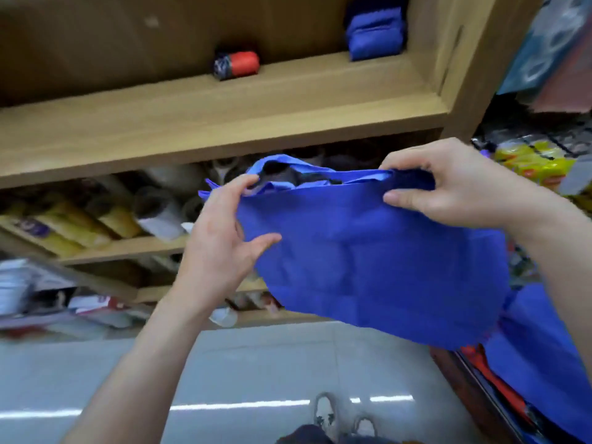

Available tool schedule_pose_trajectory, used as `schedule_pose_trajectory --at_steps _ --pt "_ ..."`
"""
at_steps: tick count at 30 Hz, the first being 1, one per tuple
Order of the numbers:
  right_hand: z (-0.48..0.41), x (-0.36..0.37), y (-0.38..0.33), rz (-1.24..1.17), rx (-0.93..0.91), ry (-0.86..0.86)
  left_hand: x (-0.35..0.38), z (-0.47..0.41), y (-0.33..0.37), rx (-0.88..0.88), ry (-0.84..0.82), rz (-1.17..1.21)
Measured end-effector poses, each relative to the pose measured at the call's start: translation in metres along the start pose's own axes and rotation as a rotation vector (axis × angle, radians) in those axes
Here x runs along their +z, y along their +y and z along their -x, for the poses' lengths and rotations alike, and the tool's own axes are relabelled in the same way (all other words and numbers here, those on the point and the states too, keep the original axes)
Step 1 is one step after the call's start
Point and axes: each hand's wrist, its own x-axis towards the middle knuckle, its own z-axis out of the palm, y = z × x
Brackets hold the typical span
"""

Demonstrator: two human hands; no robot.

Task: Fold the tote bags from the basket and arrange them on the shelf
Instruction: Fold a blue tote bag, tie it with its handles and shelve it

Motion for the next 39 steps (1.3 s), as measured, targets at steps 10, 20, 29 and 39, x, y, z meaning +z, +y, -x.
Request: schedule_pose_trajectory --at_steps 10,20,29,39 --pt "-0.094 0.018 -0.061 0.197 0.015 -0.025 -0.118 0.009 -0.072 -0.165 0.269 -0.176" --pt "-0.203 0.093 -0.121 -0.593 0.145 0.266 -0.239 -0.015 -0.193 -0.244 0.527 -0.228" --pt "-0.312 0.135 -0.215 -1.066 0.110 0.756 -0.321 -0.101 -0.248 0.040 0.551 -0.058" --pt "-0.398 0.156 -0.198 -0.827 0.068 0.895 -0.250 -0.096 -0.308 -0.100 -0.425 -0.587"
